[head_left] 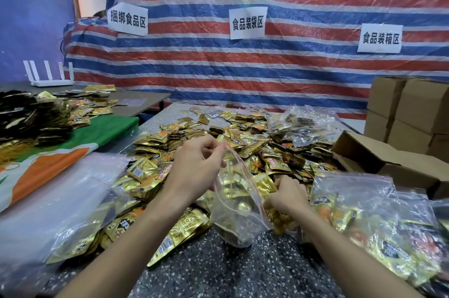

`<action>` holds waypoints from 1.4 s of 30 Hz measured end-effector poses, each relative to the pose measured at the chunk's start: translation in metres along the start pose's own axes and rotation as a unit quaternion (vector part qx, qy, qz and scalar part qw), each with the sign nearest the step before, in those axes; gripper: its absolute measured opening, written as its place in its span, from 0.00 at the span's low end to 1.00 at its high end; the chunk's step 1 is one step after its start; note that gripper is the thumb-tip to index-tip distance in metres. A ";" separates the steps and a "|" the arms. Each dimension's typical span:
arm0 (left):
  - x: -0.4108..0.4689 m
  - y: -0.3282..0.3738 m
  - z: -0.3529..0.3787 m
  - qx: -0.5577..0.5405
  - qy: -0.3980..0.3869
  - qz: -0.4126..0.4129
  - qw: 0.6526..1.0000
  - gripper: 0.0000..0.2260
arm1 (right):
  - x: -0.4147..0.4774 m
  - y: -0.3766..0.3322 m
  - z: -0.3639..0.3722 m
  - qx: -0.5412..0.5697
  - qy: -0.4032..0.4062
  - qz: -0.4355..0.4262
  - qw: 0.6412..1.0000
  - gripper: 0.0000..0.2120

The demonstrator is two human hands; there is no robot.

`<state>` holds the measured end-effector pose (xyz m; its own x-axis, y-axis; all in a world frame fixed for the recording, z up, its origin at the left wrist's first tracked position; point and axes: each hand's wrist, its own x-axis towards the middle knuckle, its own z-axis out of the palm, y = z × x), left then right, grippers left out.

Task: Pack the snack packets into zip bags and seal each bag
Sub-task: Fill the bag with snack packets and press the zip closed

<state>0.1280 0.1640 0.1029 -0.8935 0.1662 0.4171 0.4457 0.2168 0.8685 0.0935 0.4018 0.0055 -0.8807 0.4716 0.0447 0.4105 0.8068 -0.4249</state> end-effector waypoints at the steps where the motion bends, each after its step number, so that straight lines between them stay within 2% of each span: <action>1: 0.000 0.001 0.001 -0.002 -0.001 -0.001 1.000 0.10 | -0.002 -0.001 -0.001 0.015 0.003 -0.008 1.000 0.17; 7: 0.003 0.002 0.003 -0.007 -0.003 -0.012 1.000 0.10 | -0.013 -0.005 -0.025 0.186 0.018 -0.033 0.982 0.21; 11: 0.007 0.004 0.001 -0.028 -0.002 -0.033 0.999 0.10 | -0.031 -0.015 -0.058 0.375 0.019 -0.030 0.926 0.32; 12: 0.007 0.004 0.001 -0.030 -0.001 -0.035 0.999 0.10 | -0.037 -0.018 -0.068 0.403 0.027 -0.038 0.914 0.30; 14: 0.008 0.005 0.000 -0.030 0.002 -0.037 0.999 0.10 | -0.049 -0.024 -0.090 0.447 0.031 -0.057 0.892 0.17; 15: 0.008 0.005 0.000 -0.031 0.003 -0.039 0.999 0.11 | -0.056 -0.028 -0.102 0.485 0.016 -0.063 0.872 0.12; 17: 0.009 0.006 0.001 -0.035 0.007 -0.045 0.998 0.11 | -0.070 -0.037 -0.122 0.574 -0.025 -0.074 0.815 0.08; 21: 0.012 0.008 0.004 -0.054 0.003 -0.058 0.997 0.11 | -0.096 -0.056 -0.151 0.705 -0.097 -0.118 0.692 0.13; 23: 0.013 0.009 0.006 -0.070 -0.008 -0.071 0.995 0.11 | -0.106 -0.063 -0.155 0.731 -0.112 -0.135 0.660 0.14; 26: 0.015 0.009 0.007 -0.085 -0.027 -0.078 0.993 0.10 | -0.115 -0.071 -0.150 0.748 -0.119 -0.132 0.640 0.14; 28: 0.015 0.010 0.007 -0.090 -0.035 -0.079 0.992 0.10 | -0.118 -0.074 -0.140 0.739 -0.108 -0.123 0.653 0.13; 29: 0.015 0.011 0.007 -0.091 -0.034 -0.083 0.992 0.10 | -0.118 -0.075 -0.134 0.718 -0.086 -0.127 0.679 0.12; 32: 0.016 0.011 0.005 -0.080 -0.022 -0.093 0.992 0.09 | -0.116 -0.069 -0.117 0.574 0.031 -0.200 0.794 0.12; 34: 0.015 0.011 0.003 -0.070 -0.020 -0.092 0.993 0.10 | -0.114 -0.064 -0.111 0.495 0.056 -0.251 0.830 0.16; 36: 0.013 0.012 0.001 -0.044 -0.019 -0.074 0.996 0.12 | -0.111 -0.059 -0.110 0.442 0.042 -0.270 0.855 0.18; 40: 0.012 0.018 0.000 0.098 -0.006 0.021 0.995 0.14 | -0.114 -0.056 -0.113 0.355 -0.047 -0.280 0.891 0.17; 42: 0.012 0.020 0.001 0.082 -0.002 0.024 0.996 0.14 | -0.116 -0.056 -0.116 0.349 -0.089 -0.266 0.894 0.15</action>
<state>0.1262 0.1715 0.1250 -0.8712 0.1845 0.4549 0.4905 0.3636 0.7920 0.2008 0.3435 0.1292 -0.9567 -0.0274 0.2899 -0.2705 0.4526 -0.8497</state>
